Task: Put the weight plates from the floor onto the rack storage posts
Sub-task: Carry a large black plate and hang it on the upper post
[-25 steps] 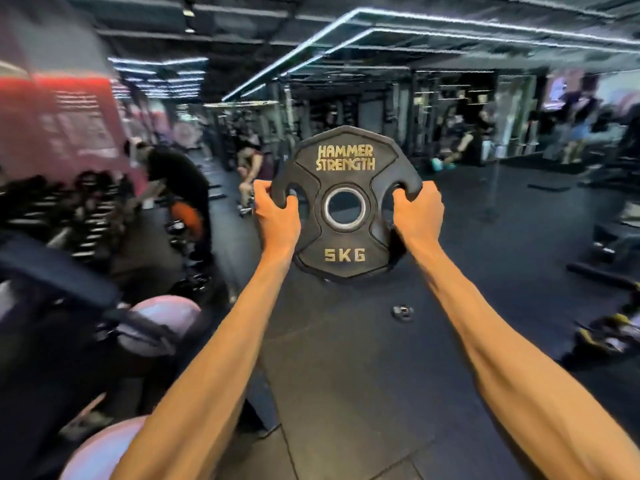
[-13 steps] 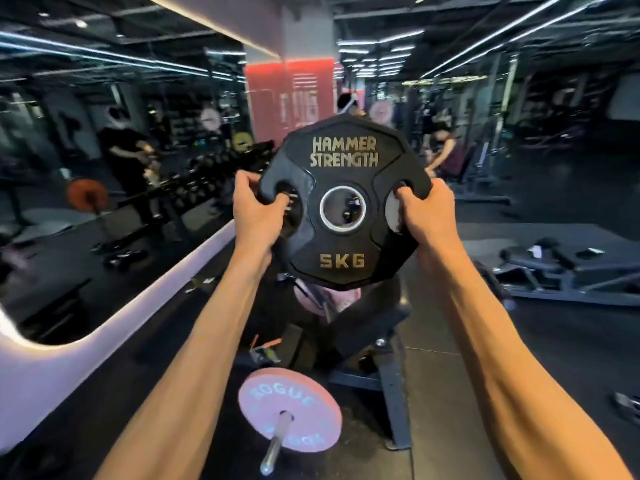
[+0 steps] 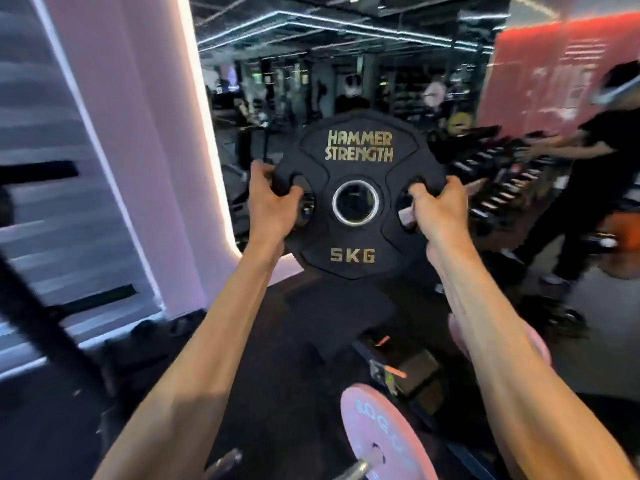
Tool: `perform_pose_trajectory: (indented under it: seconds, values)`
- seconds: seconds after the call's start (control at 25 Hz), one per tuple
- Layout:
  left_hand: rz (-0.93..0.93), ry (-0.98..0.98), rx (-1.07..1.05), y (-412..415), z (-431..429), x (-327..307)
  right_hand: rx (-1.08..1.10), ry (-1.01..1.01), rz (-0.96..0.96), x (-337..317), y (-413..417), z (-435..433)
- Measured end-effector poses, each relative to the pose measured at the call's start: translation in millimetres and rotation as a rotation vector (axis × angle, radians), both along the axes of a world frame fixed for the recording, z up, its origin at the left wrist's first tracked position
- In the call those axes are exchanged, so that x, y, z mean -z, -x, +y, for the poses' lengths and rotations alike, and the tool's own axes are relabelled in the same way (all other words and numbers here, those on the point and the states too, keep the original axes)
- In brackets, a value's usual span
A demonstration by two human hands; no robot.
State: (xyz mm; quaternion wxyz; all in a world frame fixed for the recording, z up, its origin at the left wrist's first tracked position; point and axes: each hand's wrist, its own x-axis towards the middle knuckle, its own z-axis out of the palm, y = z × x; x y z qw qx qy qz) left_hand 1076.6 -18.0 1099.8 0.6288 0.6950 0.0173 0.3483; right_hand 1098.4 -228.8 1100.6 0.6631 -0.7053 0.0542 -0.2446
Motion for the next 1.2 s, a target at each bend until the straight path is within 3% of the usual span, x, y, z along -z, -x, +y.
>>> perform_pose_trajectory:
  seconds: [0.2,0.68,0.96,1.2]
  values:
    - [0.074,-0.012,-0.253,-38.5,88.3,15.8,-0.249,0.016,0.003,16.6,-81.9,94.2]
    - [0.121,-0.032,-0.491,-160.5,305.4,23.9,-0.427,0.001,0.024,34.8,-243.3,328.0]
    - [0.126,-0.054,-0.642,-253.0,377.7,32.2,-0.518,0.023,-0.007,39.8,-350.4,420.0]
    - [0.087,-0.046,-0.925,-315.6,428.6,30.0,-0.784,0.104,-0.012,28.8,-446.2,503.7]
